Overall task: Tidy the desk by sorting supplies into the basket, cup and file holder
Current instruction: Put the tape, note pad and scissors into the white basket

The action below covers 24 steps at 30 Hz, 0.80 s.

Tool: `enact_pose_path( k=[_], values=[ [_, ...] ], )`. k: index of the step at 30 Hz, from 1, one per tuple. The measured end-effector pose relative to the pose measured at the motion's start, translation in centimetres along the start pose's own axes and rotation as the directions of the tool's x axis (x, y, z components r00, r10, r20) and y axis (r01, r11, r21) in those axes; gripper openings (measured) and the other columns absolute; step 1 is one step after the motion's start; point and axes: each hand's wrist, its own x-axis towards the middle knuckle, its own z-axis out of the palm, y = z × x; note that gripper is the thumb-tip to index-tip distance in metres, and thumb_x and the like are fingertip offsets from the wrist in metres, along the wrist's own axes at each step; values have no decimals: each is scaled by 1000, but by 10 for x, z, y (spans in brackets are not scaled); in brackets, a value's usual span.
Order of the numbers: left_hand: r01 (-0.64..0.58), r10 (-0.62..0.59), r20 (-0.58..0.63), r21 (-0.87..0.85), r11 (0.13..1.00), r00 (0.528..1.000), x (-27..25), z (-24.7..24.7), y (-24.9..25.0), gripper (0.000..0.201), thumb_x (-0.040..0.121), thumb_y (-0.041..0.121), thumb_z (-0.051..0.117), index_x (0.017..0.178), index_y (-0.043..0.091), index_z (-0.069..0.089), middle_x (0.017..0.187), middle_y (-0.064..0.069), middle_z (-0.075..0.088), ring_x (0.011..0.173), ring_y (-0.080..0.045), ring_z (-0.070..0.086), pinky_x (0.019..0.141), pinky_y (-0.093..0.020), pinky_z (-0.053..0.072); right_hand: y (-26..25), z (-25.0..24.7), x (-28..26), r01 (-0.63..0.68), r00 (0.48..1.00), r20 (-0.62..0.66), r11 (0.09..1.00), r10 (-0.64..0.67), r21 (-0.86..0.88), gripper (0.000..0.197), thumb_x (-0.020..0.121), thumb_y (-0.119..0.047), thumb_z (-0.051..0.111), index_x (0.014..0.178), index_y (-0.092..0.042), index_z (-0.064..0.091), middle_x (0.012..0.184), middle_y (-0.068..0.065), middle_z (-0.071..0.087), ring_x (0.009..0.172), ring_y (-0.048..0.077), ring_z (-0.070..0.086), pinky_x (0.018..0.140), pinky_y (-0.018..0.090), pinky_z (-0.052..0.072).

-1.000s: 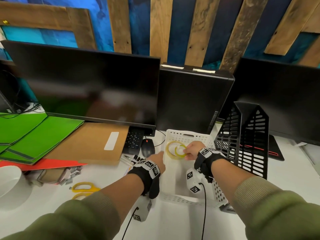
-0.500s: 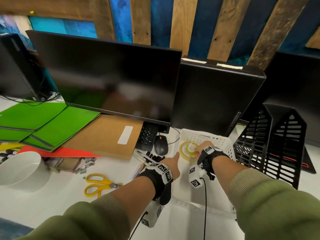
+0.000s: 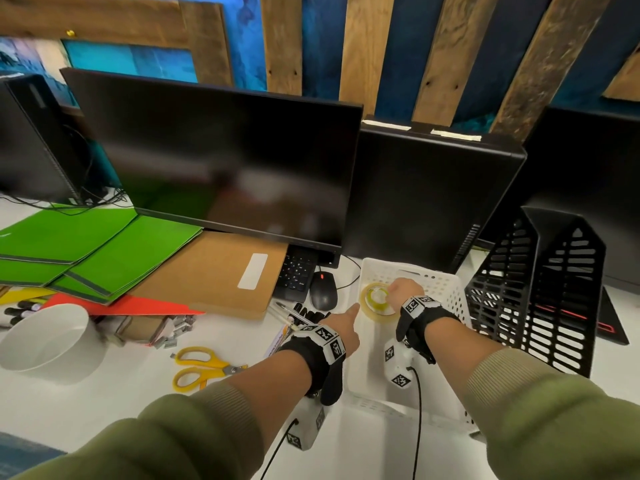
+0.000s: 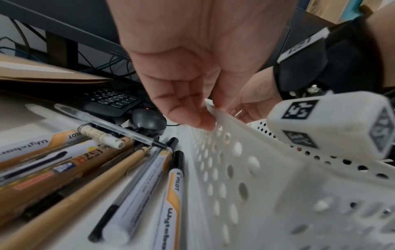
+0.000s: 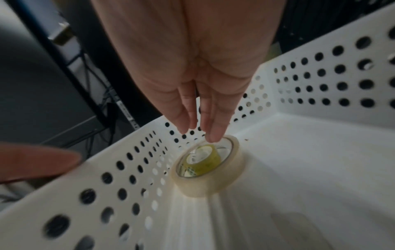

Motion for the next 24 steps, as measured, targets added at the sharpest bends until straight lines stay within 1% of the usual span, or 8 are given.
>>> enact_pose_path(
  k=[3,7,10,13,15,19,22,24],
  values=[
    [-14,14,-93,1,1000,996,-2,0,-5,55,97,24,38,148,24,18,126,-13,57,111,-30,59,95,-38,49,-10,-2,-13,61,996,-70,997,-58,45,31,95,-18,42,120,-6,57,125,11,58,117,28,54,97,32,43],
    [4,-10,-173,-36,999,985,-2,-5,-17,37,96,22,39,132,22,43,125,-8,59,110,-25,59,90,-31,47,-27,-10,-30,134,981,-149,989,-123,69,27,92,-13,44,113,-10,60,117,11,61,110,28,56,93,33,46],
    [2,-8,-211,-27,1000,977,-7,-14,-25,31,93,19,41,122,21,53,125,-6,57,110,-23,57,89,-28,45,-41,-19,-44,195,958,-226,978,-174,74,24,91,-14,44,106,-11,62,112,11,63,105,28,58,88,33,47],
    [-10,11,-237,8,1000,971,-16,-25,-40,31,93,13,42,118,19,58,128,-6,56,114,-23,56,95,-30,46,-56,-24,-59,254,931,-289,964,-222,78,21,89,-13,43,98,-10,61,107,12,64,99,28,58,79,30,44],
    [0,2,-247,7,1000,969,-21,-30,-55,32,93,10,41,118,18,59,128,-6,56,114,-23,56,95,-29,46,-68,-25,-71,295,919,-298,952,-258,84,19,89,-12,44,94,-11,62,103,11,64,91,25,57,74,27,41],
    [29,-25,-248,16,999,968,-35,-35,-97,33,94,10,40,121,15,59,131,-6,54,118,-23,53,97,-26,42,-98,-16,-95,383,893,-299,917,-336,112,16,86,-11,47,80,-13,60,97,10,66,96,27,59,79,30,45],
    [71,-69,-229,1,997,971,-48,-37,-134,31,93,13,42,118,21,59,131,-4,54,114,-22,55,94,-26,45,-119,1,-110,415,893,-250,899,-373,141,16,86,-11,49,89,-10,65,98,10,67,96,27,60,85,33,50],
    [99,-97,-212,-3,995,972,-54,-38,-156,31,92,14,43,118,22,59,131,-2,54,114,-21,55,92,-25,44,-130,15,-118,432,894,-200,891,-401,143,16,86,-11,49,90,-11,65,97,9,67,94,25,61,85,34,52]
  ],
)
